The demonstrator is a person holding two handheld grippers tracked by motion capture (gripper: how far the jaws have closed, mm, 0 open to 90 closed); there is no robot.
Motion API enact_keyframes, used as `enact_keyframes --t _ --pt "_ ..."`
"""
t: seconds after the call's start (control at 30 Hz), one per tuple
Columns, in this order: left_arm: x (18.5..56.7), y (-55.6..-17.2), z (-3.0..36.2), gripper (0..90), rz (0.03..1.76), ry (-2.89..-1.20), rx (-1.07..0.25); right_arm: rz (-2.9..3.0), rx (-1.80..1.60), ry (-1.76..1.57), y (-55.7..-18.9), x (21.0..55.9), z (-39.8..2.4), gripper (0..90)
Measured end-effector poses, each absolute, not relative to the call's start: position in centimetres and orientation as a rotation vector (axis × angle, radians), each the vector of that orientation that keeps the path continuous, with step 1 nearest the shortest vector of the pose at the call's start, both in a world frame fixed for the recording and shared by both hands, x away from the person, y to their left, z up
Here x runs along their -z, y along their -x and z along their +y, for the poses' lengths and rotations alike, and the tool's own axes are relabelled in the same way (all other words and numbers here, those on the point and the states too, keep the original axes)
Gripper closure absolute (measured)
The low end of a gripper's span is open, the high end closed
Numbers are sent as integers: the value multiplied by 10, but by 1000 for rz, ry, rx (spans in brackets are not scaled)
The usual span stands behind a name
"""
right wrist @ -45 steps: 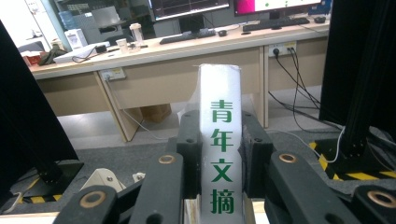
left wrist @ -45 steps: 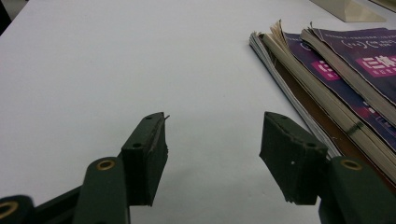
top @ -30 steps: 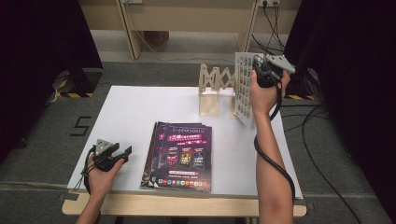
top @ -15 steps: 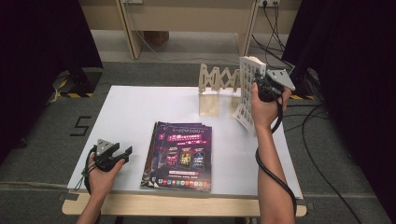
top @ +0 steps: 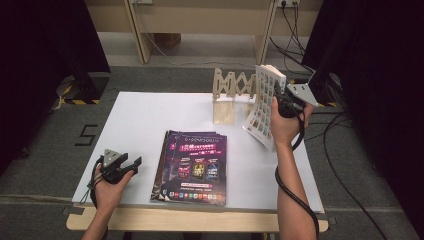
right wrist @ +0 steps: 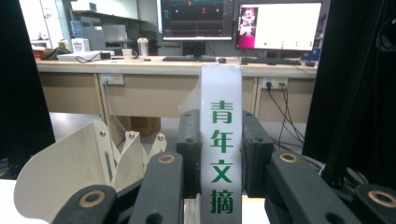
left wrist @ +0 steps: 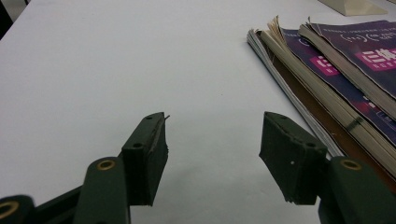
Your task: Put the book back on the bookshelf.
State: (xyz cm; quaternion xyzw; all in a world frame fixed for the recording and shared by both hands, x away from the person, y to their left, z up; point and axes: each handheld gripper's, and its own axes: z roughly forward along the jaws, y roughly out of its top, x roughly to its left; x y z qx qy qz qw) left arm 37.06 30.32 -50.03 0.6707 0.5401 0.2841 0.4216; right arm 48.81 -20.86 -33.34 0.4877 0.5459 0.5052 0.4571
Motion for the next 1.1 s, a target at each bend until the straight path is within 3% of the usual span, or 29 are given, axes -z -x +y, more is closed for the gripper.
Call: enact_keyframes --t 0.6,1.1 --pt "500 -370 301 405 1348 -1695 -724 1346 -1239 -1205 -450 355 -233 739" --pt "500 -370 301 404 1347 -1692 -726 1391 -1269 -1290 -455 347 -241 704"
